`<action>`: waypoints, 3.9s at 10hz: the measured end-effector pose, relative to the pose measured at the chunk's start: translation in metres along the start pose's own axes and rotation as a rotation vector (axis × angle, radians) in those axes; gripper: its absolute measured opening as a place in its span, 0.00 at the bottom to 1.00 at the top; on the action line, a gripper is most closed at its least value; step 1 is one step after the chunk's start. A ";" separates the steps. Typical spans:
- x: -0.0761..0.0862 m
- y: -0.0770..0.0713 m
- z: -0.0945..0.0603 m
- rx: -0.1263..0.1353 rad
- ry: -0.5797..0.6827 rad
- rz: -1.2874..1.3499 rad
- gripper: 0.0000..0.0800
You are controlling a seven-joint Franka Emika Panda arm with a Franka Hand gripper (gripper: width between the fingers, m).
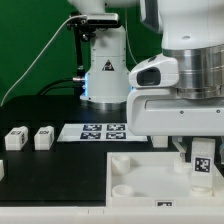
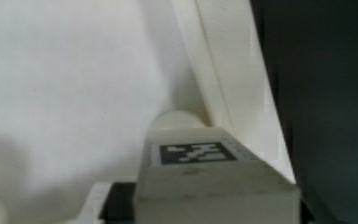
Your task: Assemble one leg
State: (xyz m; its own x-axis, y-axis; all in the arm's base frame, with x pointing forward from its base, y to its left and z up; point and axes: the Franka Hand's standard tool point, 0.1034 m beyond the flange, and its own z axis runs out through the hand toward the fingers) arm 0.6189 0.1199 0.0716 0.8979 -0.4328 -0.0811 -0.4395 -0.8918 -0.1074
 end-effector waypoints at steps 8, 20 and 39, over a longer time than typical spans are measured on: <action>0.002 -0.003 0.000 0.013 0.010 0.581 0.46; -0.001 0.001 0.005 -0.009 0.012 -0.614 0.81; -0.006 0.001 0.002 0.025 0.005 0.427 0.37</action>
Offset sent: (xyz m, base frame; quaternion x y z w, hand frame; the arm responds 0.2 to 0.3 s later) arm 0.0047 -0.0091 -0.0044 -0.0253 0.0183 0.2367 0.9711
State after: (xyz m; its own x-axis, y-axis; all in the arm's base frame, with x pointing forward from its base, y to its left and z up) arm 0.6133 0.1220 0.0696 0.6355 -0.7628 -0.1190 -0.7720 -0.6292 -0.0894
